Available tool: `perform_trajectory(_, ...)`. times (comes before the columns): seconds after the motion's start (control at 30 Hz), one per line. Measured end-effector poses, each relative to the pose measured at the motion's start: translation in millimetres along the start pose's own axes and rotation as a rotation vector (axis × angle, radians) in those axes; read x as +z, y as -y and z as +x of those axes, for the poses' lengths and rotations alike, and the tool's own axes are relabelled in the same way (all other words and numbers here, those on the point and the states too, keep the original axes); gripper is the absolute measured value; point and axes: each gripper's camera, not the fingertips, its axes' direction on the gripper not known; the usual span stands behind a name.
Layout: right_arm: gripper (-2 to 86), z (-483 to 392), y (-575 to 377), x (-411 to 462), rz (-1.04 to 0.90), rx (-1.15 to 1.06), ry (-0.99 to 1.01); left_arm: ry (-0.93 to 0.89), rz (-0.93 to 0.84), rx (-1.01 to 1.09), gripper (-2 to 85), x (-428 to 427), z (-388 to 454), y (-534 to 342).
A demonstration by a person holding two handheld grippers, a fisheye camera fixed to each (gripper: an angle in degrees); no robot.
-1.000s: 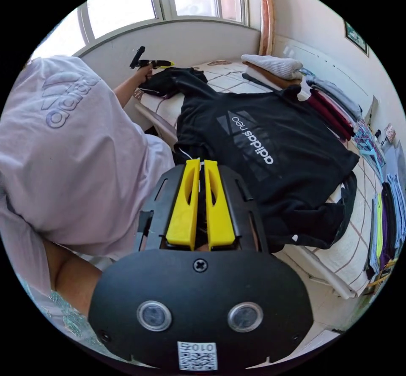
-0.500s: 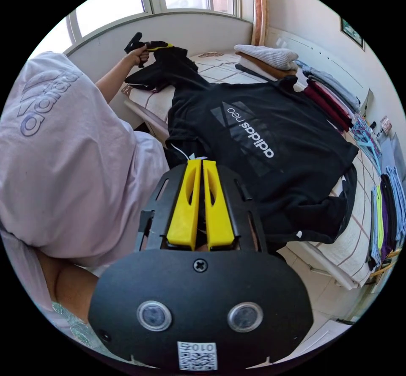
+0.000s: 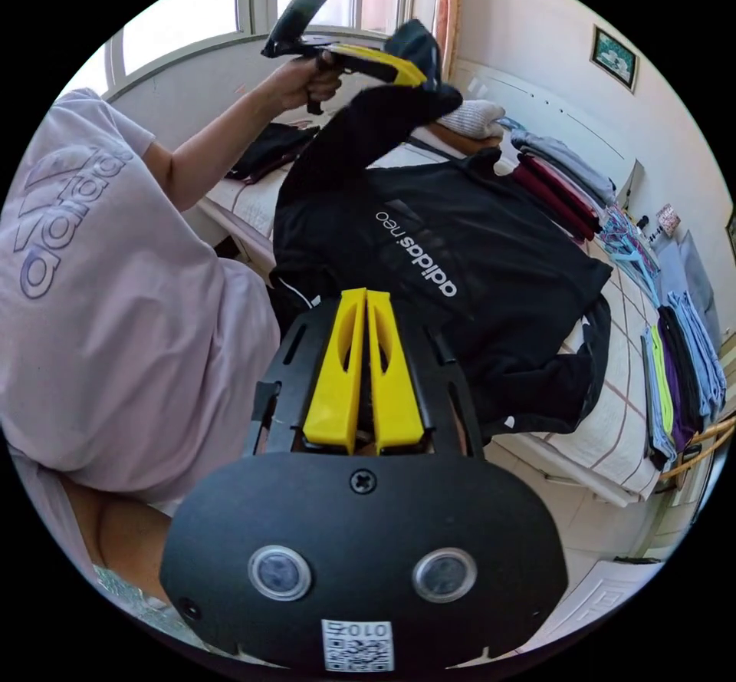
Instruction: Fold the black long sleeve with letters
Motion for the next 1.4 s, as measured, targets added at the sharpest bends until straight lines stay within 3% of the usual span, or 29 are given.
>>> perform_trajectory(0.1,2.9,8,8,0,-0.013,0.020,0.022,0.018,-0.013,-0.055,6.9,38,33,-40)
perform_trajectory(0.23,3.9,29,21,9,-0.012,0.102,0.042,0.234,-0.177,-0.198,9.7,38,57,-122)
perform_trajectory(0.37,7.8,86,48,28,-0.016,0.356,0.029,0.484,-0.386,-0.243,12.4,42,100,-195)
perform_trajectory(0.53,10.8,149,106,27,0.077,0.533,0.018,0.403,-0.380,-0.389,13.4,74,127,-240)
perform_trajectory(0.63,11.9,173,165,34,0.053,0.598,-0.014,0.402,-0.412,-0.362,13.5,112,147,-244)
perform_trajectory(0.87,13.9,193,272,116,-0.251,0.745,-0.057,0.462,-0.406,-0.313,12.0,134,170,-261)
perform_trajectory(1.0,8.8,181,294,137,-0.388,0.721,-0.206,0.466,-0.411,-0.331,10.9,140,174,-276)
perform_trajectory(1.07,5.7,179,297,118,-0.355,0.699,-0.232,0.483,-0.404,-0.328,10.0,147,179,-284)
perform_trajectory(1.2,5.0,174,303,19,-0.081,0.597,-0.147,0.523,-0.412,-0.331,8.6,159,184,-292)
perform_trajectory(1.3,4.9,185,274,-37,0.015,0.658,-0.147,0.530,-0.425,-0.305,7.5,165,188,-298)
perform_trajectory(1.4,5.1,199,230,-39,0.002,0.737,-0.121,0.536,-0.431,-0.278,6.8,172,193,-304)
